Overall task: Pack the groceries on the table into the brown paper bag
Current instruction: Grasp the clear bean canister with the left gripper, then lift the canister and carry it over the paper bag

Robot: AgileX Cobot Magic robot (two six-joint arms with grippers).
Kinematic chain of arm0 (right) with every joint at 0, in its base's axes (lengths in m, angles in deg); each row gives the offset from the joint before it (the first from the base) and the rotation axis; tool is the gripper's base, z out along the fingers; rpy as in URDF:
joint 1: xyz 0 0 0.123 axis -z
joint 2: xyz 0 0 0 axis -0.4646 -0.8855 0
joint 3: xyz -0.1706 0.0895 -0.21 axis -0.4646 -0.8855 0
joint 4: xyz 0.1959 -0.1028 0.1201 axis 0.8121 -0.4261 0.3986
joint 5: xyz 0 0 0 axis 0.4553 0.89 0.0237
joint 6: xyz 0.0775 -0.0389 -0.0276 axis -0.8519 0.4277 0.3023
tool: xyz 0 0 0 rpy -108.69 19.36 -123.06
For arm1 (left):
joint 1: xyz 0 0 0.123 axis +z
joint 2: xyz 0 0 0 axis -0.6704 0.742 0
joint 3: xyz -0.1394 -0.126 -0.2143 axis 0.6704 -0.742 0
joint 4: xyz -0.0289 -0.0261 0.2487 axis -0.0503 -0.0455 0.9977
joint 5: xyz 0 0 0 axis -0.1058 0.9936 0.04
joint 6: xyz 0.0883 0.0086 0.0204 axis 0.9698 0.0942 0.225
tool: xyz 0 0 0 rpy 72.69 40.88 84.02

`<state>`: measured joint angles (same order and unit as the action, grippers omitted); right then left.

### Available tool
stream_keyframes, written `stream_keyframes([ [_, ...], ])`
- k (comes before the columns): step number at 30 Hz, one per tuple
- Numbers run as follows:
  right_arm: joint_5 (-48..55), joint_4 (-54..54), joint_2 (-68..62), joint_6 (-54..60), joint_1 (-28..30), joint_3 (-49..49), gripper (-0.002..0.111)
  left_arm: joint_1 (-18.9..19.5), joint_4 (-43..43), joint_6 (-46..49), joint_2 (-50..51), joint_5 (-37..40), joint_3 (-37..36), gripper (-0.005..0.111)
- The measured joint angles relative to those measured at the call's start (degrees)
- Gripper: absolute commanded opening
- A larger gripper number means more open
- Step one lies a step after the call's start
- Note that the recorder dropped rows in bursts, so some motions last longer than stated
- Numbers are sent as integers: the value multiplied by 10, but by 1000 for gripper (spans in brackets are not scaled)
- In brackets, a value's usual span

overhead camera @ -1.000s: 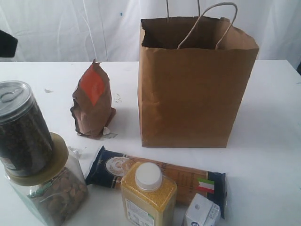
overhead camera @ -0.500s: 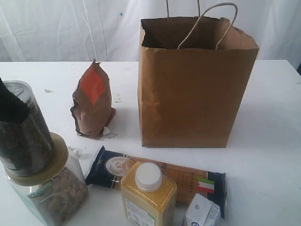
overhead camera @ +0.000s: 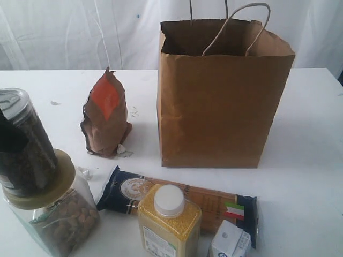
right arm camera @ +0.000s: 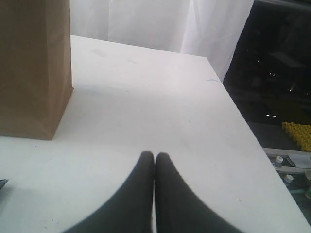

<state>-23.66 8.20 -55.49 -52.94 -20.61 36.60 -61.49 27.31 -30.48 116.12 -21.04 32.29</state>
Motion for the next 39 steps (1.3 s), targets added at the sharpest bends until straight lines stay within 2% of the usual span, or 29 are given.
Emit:
stream_keyframes([
  [4,0,0,0,0,0,0,0,0,8,1,0,-22,-4,4],
  [5,0,0,0,0,0,0,0,0,10,1,0,-28,-5,0],
  [10,0,0,0,0,0,0,0,0,14,1,0,-60,-6,0],
  [19,0,0,0,-1,0,0,0,0,14,1,0,-64,-4,0],
  [26,0,0,0,-1,0,0,0,0,-8,-36,1,-75,60,0],
  [28,0,0,0,-1,0,0,0,0,-67,-44,1,-91,74,0],
  [30,0,0,0,-1,0,0,0,0,-181,-13,2,-113,78,0],
  [32,0,0,0,-1,0,0,0,0,-315,67,7,-126,78,0],
  [35,0,0,0,-1,0,0,0,-1,-459,191,12,-147,80,0],
  [39,0,0,0,-1,0,0,0,-2,-544,287,22,-217,83,0],
])
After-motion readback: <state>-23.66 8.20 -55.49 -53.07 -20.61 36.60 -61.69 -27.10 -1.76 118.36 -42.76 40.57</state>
